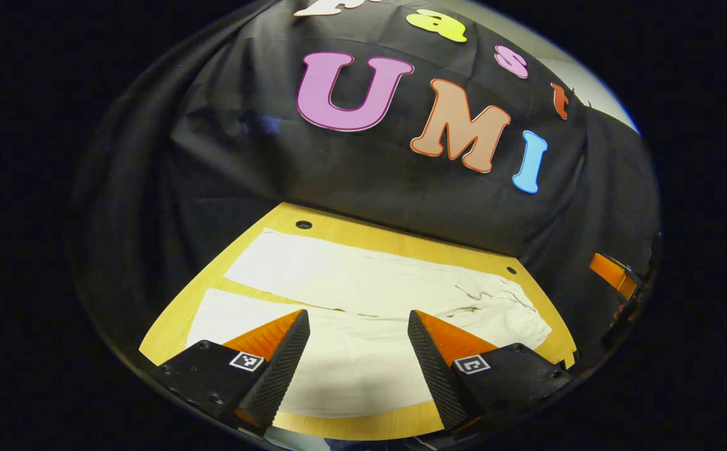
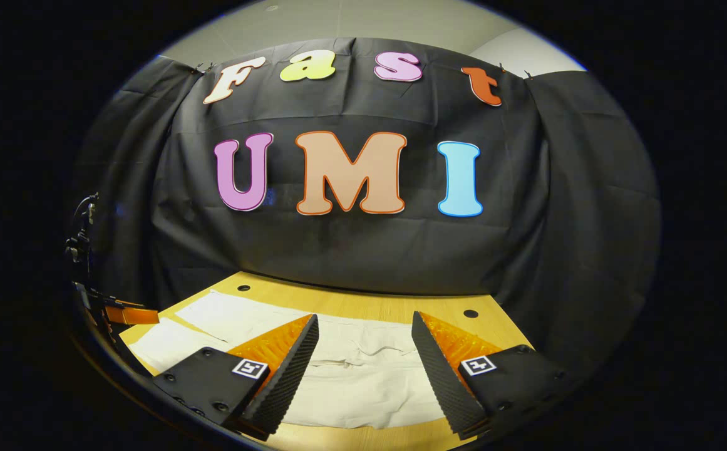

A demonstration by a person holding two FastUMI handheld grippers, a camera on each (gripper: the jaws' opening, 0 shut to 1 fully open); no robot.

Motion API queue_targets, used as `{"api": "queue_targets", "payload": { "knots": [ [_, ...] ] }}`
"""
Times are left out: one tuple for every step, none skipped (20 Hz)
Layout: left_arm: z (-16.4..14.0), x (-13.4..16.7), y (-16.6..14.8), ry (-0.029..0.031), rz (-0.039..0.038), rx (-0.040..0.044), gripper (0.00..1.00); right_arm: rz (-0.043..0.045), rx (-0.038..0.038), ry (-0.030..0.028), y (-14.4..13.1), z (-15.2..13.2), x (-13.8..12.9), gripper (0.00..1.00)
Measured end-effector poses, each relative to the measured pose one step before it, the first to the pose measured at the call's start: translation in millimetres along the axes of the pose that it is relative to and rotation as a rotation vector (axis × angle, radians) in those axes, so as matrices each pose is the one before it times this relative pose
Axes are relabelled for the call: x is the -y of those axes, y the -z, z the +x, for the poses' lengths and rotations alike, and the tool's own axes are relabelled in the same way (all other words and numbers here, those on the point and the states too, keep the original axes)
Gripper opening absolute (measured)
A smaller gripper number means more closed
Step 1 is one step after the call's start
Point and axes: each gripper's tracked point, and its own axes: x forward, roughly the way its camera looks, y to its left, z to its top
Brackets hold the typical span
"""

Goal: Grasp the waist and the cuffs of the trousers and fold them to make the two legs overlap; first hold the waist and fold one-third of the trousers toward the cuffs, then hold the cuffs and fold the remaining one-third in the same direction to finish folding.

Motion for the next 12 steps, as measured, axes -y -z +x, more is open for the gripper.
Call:
{"api": "queue_targets", "payload": {
  "knots": [
    [-1.38, -3.63, 6.70, 0.00257, 0.00742, -0.01969, 0.94, 0.00006, -0.00669, 0.00177, 2.60, -0.22, 0.19, 0.96],
    [-1.69, -3.54, 10.77, 0.00805, 0.01593, -0.02710, 0.93, -0.00019, -0.00396, 0.00172, 2.61, -1.52, -0.50, 0.96],
    [-1.79, -3.19, 10.76, 0.01250, 0.02207, -0.02676, 0.94, 0.00014, -0.00232, 0.00158, 0.88, -2.61, -0.32, 0.96],
    [0.93, -3.08, 10.99, 0.01693, 0.01890, -0.03048, 0.94, 0.00265, -0.00619, 0.00058, 4.05, -1.84, 0.62, 0.96],
    [-0.27, -3.51, 12.38, 0.01590, 0.01795, -0.04042, 0.94, 0.00590, -0.00908, -0.00220, 3.16, -0.98, -0.91, 0.95],
    [-0.56, -2.87, 10.50, 0.01413, 0.01640, -0.02666, 0.94, 0.00561, -0.00455, 0.00006, 0.76, -0.35, 0.11, 0.95],
    [-0.76, -0.97, 10.76, 0.02340, 0.02072, -0.02928, 0.94, 0.00353, -0.00440, 0.00263, 1.01, -1.54, 0.51, 0.96],
    [0.84, -0.31, 9.38, 0.02018, 0.02415, -0.03097, 0.94, 0.00163, -0.00640, 0.00126, 2.34, 0.19, -0.61, 0.95],
    [-0.15, -2.33, 9.61, 0.01497, 0.03399, -0.03668, 0.99, -0.00047, -0.00609, 0.00129, 1.39, -0.28, 0.60, 0.95],
    [-0.64, -4.91, 11.06, 0.00757, 0.03502, -0.03404, 0.94, -0.00325, -0.00582, -0.00004, 3.61, -0.95, 0.94, 0.95],
    [0.67, -3.91, 8.57, 0.01138, 0.03236, -0.03585, 0.94, -0.00591, -0.00604, 0.00191, 1.69, -0.50, 1.29, 0.95],
    [0.76, -4.88, 9.80, 0.01462, 0.03220, -0.03489, 0.94, -0.00773, -0.00689, 0.00202, 1.63, -0.20, 0.37, 0.95]
  ]
}}
